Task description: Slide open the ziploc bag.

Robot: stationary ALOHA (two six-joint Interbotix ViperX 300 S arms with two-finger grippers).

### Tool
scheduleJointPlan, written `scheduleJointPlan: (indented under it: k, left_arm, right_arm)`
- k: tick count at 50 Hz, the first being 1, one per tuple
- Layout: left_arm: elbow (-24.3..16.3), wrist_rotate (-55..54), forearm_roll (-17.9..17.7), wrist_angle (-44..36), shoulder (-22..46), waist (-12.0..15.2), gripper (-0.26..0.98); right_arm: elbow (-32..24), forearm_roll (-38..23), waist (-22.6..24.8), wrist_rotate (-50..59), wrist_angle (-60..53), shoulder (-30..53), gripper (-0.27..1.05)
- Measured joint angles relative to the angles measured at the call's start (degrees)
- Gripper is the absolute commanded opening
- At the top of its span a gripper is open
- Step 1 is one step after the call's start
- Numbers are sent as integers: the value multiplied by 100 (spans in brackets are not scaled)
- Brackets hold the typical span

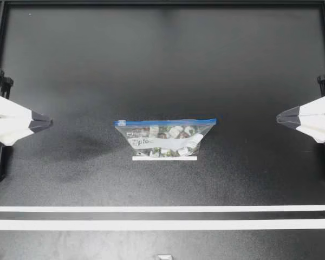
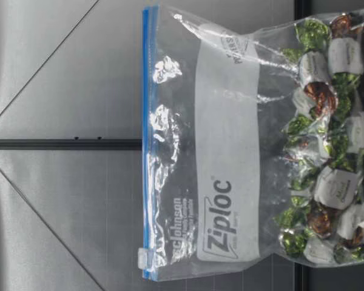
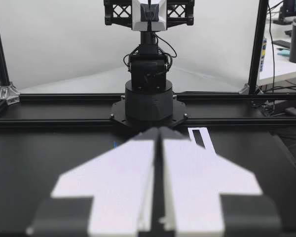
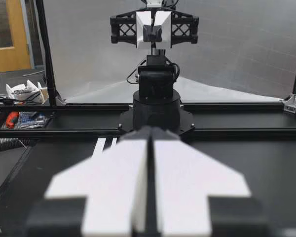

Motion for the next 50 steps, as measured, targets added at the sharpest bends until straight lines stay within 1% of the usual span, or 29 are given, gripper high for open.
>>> scheduleJointPlan:
  k: [3, 5, 12, 17, 22, 28, 31, 34, 37, 41, 44, 50]
  left_arm:
    - [0, -44, -44, 26, 26, 0, -15]
    - [0, -105, -149, 70, 97, 9, -16]
    - [18, -62, -193, 158, 369, 26, -16]
    - [202, -62, -211, 185, 633, 26, -16]
    - [413, -62, -220, 176, 1063, 97, -16]
    - [536, -79, -281, 35, 1731, 325, -15]
    - [554, -53, -316, -167, 2083, 413, -15]
    - [563, 18, -316, -448, 2408, 439, -13]
    - [563, 62, -316, -738, 2733, 439, -10]
    - [563, 88, -325, -1160, 3217, 439, -2]
    - [536, 88, -325, -1380, 3480, 448, 8]
    - [378, 97, -360, -1652, 3920, 448, 34]
  right_arm:
    - [26, 0, 0, 18, 0, 0, -17]
    - [62, 0, 0, 9, 9, 9, -17]
    - [114, 0, -9, 18, -9, 70, -17]
    - [123, 0, -35, 18, -123, 211, -17]
    - [123, 0, -132, 18, -360, 457, -17]
    - [44, 0, -352, 18, -650, 826, -17]
    - [-70, 0, -457, 9, -721, 993, -16]
    - [-220, 0, -562, -9, -747, 1178, -16]
    - [-396, 0, -650, -35, -773, 1362, -16]
    - [-633, 0, -721, -53, -782, 1626, -14]
    - [-809, -18, -747, -62, -782, 1828, -11]
    - [-1116, -53, -773, -70, -782, 2232, 0]
